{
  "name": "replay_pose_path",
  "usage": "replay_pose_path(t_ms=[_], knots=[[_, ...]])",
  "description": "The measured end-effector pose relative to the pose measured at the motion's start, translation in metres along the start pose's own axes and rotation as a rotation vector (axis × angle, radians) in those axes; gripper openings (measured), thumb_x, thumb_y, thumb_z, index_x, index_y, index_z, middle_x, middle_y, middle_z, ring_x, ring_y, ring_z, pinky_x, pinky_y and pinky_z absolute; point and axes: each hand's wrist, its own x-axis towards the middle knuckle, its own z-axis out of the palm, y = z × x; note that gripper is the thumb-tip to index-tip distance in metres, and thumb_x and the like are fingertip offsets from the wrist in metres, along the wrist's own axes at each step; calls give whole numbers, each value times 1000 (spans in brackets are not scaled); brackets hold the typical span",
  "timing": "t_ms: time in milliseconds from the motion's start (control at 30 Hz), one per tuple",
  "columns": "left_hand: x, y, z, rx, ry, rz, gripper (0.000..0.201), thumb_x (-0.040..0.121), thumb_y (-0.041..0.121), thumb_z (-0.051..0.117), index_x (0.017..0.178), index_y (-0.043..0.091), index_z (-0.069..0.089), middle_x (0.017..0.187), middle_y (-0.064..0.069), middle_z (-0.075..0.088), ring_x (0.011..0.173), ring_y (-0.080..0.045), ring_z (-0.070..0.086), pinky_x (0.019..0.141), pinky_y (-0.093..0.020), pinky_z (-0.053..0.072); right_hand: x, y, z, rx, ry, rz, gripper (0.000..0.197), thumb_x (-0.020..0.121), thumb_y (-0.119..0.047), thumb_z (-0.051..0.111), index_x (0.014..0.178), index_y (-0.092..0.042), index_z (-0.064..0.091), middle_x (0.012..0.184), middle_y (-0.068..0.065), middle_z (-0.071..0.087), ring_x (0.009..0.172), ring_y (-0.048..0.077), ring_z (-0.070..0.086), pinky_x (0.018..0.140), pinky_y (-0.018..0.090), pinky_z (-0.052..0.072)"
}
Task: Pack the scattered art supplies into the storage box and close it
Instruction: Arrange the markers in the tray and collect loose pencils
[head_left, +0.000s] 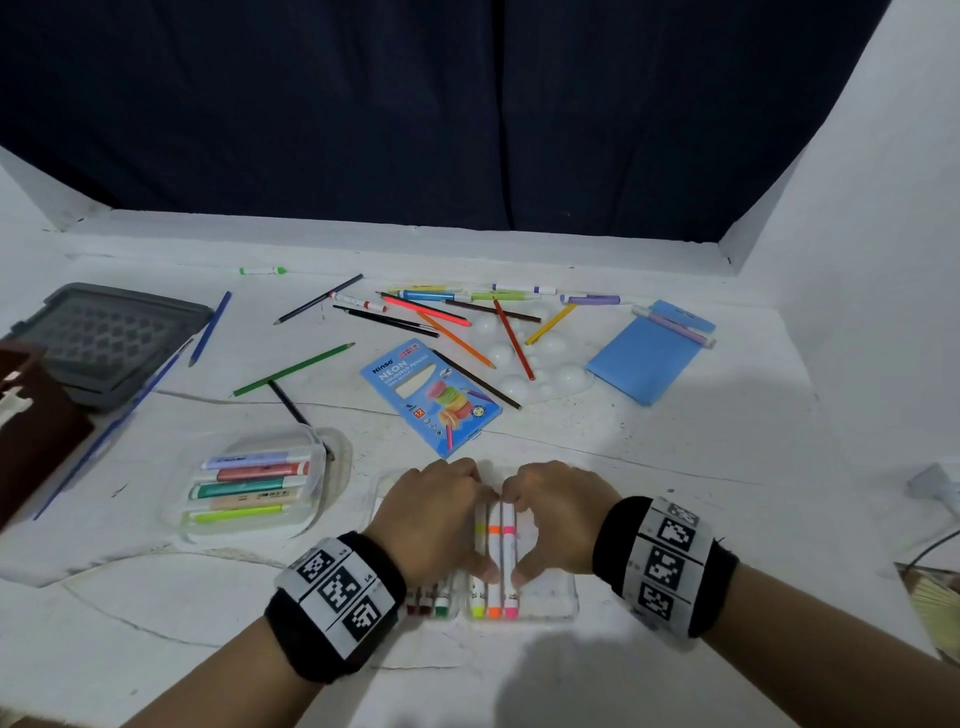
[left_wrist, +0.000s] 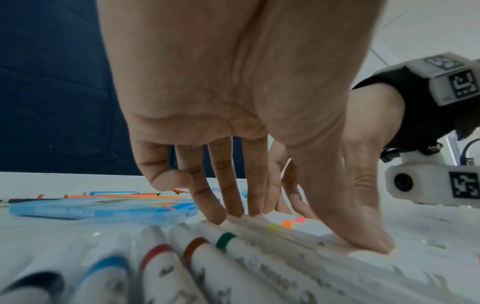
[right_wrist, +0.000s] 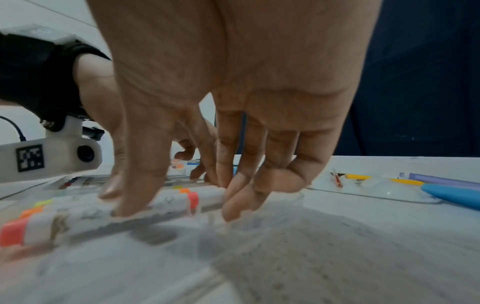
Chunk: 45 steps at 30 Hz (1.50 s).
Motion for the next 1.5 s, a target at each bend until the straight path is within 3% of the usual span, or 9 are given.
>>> replay_pose_path(t_ms=[133, 233, 300, 367, 767, 833, 1000, 1267, 1500], knots=[[1, -14, 3, -110, 10, 29, 59, 81, 47, 75, 135, 33, 57, 122, 10, 55, 111, -12, 51, 92, -27, 43, 12, 24, -6, 195, 174, 4, 36, 78, -40, 75, 109, -24, 65, 97, -9, 65, 74, 7, 53, 70, 24, 41], [-1, -27, 4, -243, 74, 51, 29, 96, 36, 58, 125, 34, 60, 116, 13, 64, 103, -9, 60, 90, -26, 46, 28, 48, -19, 308, 404, 60, 15, 84, -32, 68, 94, -22, 66, 82, -8, 62, 67, 8, 52, 70, 28, 47], [-1, -33, 2, -359, 103, 45, 16, 102, 42, 44, 111, 34, 55, 99, 10, 70, 86, -8, 64, 81, -31, 51, 44, 61, -35, 300, 520, 80, 9, 85, -28, 65, 89, -20, 65, 77, -8, 59, 69, 12, 53, 70, 32, 50], [2, -35, 0, -521, 121, 17, 27, 102, 54, 31, 105, 33, 49, 92, 9, 70, 80, -10, 66, 79, -34, 53, 62, 74, -52, 272, 560, 117, 8, 87, -29, 61, 87, -21, 63, 79, -7, 57, 73, 17, 55, 69, 34, 51], [62, -45, -55, -752, 561, -42, 33, 97, 55, 40, 97, 28, 59, 72, 4, 68, 69, -10, 69, 63, -26, 52, 170, 172, -108, 9, 300, 291, 42, 95, -31, 48, 135, -18, 46, 133, 5, 51, 121, 26, 48, 99, 42, 44], [85, -51, -59, -723, 536, -82, 31, 96, 55, 40, 100, 30, 57, 76, 6, 66, 69, -12, 68, 62, -25, 53, 183, 176, -110, -18, 276, 248, 42, 98, -31, 44, 138, -18, 43, 139, 5, 49, 126, 25, 44, 103, 43, 41], [140, -86, -53, -395, 330, -190, 37, 97, 58, 29, 123, 38, 47, 113, 7, 62, 100, -20, 59, 88, -46, 50, 212, 174, -114, -91, 237, 181, 41, 102, -29, 36, 140, -14, 41, 142, 7, 45, 129, 27, 39, 103, 43, 39], [149, -95, -48, -432, 256, -146, 32, 102, 52, 28, 109, 33, 53, 83, 9, 66, 73, -5, 60, 62, -22, 47, 242, 157, -108, -199, 217, 236, 37, 100, -30, 39, 130, -10, 43, 132, 10, 39, 123, 31, 38, 97, 51, 40], [147, -95, -47, -489, 209, -179, 31, 102, 51, 31, 117, 38, 54, 99, 13, 67, 88, 1, 61, 77, -16, 50, 245, 153, -104, -222, 237, 279, 30, 95, -22, 45, 123, -11, 47, 128, 8, 37, 121, 30, 37, 96, 54, 37]])
